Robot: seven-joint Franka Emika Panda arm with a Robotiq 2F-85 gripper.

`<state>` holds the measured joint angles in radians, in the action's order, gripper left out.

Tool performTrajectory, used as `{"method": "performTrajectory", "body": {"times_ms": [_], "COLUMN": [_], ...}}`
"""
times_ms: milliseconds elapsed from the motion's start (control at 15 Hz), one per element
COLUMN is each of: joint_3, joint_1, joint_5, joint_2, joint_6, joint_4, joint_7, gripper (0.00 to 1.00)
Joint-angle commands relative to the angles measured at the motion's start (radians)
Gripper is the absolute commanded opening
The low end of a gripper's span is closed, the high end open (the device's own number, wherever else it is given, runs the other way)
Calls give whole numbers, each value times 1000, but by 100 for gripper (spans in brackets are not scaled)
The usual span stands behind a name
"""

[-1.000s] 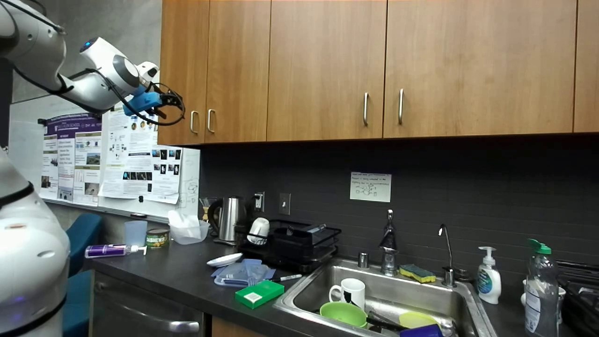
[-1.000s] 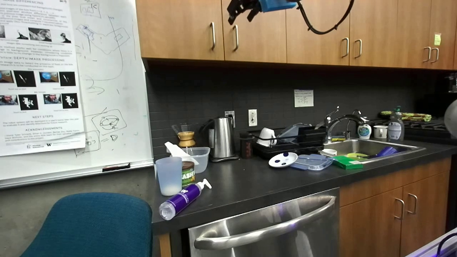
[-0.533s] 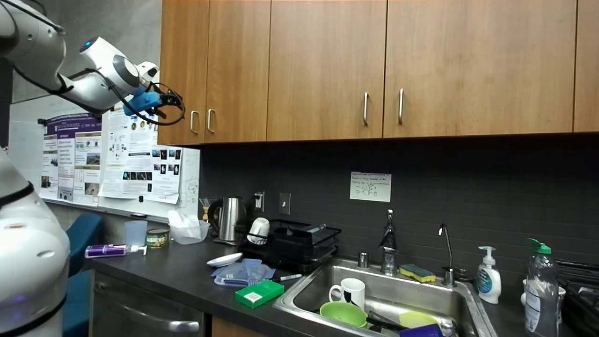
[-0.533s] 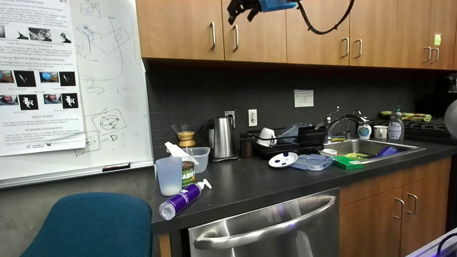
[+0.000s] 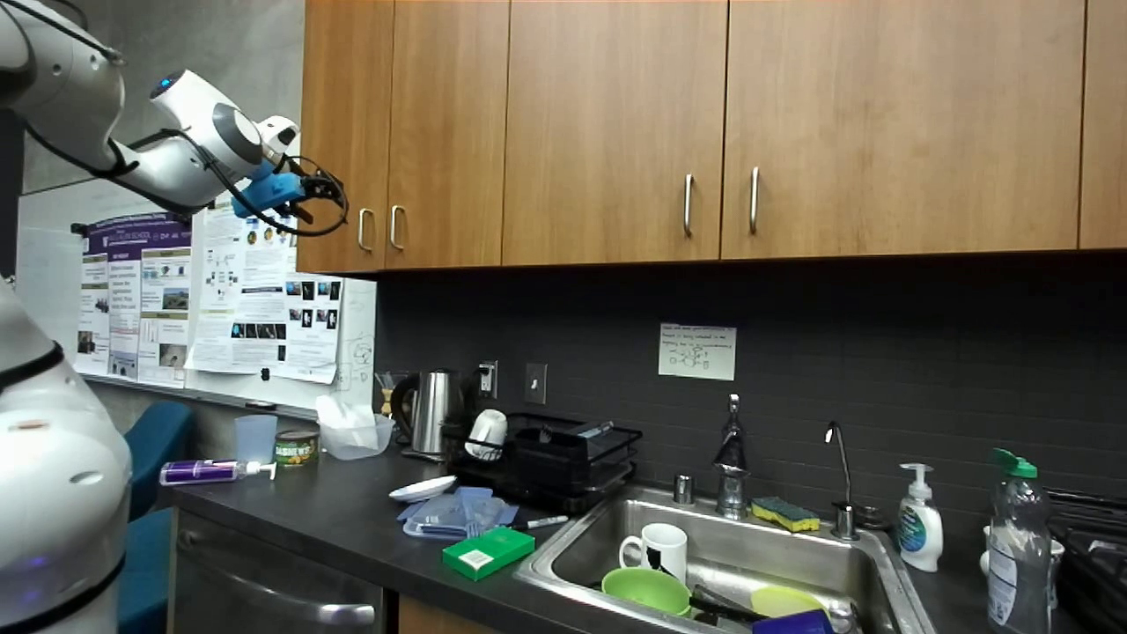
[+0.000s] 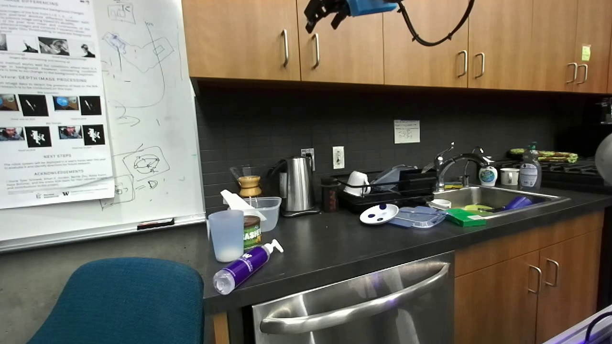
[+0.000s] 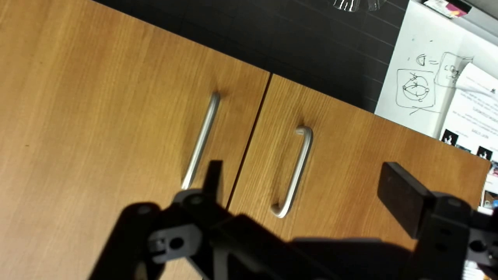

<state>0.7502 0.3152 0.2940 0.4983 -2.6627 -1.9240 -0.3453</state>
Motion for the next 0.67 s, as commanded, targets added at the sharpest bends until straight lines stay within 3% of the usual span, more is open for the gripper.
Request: {"method": "performTrajectory", "body": {"times_ms": [0, 600], "joint_3": [-25, -33], "joint_1": [-36, -44], "joint_5": [39, 37], "joint_2": [-14, -26], "joint_6": [6, 1], "joint_4": [1, 4], "joint_7": [-23, -26], "gripper": [100, 100]}}
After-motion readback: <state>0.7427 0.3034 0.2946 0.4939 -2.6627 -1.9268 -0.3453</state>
